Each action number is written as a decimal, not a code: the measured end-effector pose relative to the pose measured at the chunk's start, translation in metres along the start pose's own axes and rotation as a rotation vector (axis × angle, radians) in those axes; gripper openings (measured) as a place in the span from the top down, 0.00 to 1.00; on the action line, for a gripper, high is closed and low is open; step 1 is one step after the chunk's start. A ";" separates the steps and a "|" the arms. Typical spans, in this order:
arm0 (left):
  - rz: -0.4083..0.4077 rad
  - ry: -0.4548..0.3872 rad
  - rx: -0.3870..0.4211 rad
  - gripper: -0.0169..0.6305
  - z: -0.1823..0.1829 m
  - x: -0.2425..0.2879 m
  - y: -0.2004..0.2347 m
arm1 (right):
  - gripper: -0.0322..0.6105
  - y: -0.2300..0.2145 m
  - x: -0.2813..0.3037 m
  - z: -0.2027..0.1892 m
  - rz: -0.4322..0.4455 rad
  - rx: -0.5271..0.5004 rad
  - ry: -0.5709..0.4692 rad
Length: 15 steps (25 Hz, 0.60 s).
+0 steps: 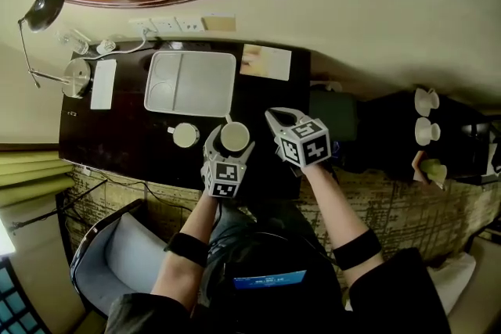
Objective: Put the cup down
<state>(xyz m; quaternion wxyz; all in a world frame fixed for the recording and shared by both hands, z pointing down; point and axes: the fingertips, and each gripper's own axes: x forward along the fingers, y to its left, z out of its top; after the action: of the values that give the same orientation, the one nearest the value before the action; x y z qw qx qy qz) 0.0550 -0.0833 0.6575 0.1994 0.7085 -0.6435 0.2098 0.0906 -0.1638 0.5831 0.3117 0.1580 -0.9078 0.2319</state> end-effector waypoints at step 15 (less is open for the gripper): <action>0.017 0.073 -0.023 0.31 -0.037 0.023 -0.008 | 0.95 -0.010 -0.014 -0.023 -0.008 0.026 0.018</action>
<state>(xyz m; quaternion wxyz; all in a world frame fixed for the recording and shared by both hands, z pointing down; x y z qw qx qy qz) 0.0630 -0.0812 0.7014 0.2292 0.6927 -0.6441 0.2297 0.1166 -0.1581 0.5940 0.3188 0.1636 -0.9012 0.2438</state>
